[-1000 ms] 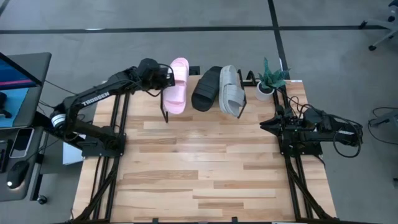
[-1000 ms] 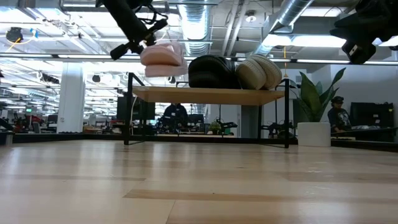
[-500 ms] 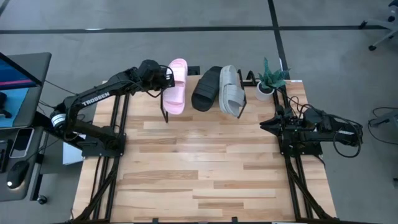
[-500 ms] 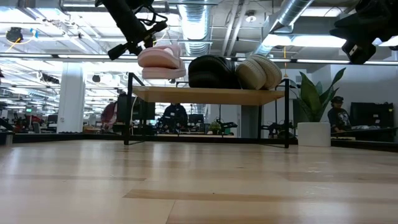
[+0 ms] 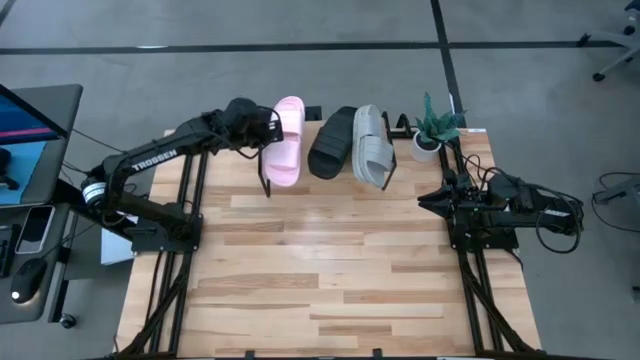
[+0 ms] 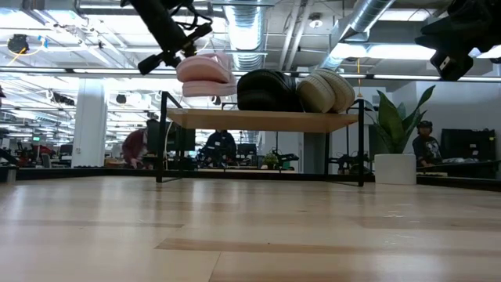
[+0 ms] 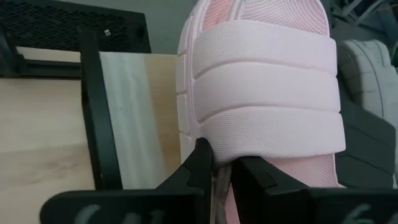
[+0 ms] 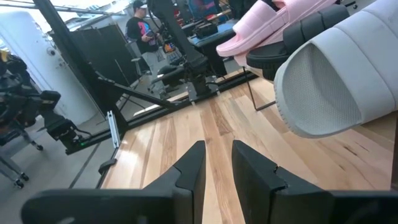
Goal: Pick and place slides into the shelf
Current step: Put the pink pair of slides on the shelf
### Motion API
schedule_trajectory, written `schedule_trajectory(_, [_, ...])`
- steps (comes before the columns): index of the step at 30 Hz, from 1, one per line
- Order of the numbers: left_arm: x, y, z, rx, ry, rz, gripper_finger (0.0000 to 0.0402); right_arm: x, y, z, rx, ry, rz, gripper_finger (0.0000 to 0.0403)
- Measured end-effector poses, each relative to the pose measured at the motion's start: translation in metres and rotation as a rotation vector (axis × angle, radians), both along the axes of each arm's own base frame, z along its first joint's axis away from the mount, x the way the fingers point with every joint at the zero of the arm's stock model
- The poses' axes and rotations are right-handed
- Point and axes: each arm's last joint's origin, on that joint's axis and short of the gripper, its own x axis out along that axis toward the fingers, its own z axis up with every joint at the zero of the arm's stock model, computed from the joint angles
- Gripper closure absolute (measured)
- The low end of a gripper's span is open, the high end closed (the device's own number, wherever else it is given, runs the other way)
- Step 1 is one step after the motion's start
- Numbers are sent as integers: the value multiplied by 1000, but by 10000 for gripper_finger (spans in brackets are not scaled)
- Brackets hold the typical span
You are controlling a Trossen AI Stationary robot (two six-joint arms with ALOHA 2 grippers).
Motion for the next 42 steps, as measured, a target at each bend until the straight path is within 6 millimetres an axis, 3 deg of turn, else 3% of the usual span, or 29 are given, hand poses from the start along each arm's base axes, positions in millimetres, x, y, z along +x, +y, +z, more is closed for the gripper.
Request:
schedule_trajectory(8, [3, -4, 0, 39, 25, 35, 379, 0, 0, 0, 0, 0, 0, 334])
schedule_trajectory(20, [31, 1, -28, 9, 99, 3, 379, 0, 0, 0, 5, 1, 0, 334])
schedule_trajectory(30, [26, 6, -28, 28, 118, 56, 381, 0, 0, -1, 17, 5, -1, 334])
schedule_trajectory(42, [24, 7, -29, 32, 155, 52, 353, 0, 0, -1, 17, 5, -2, 334])
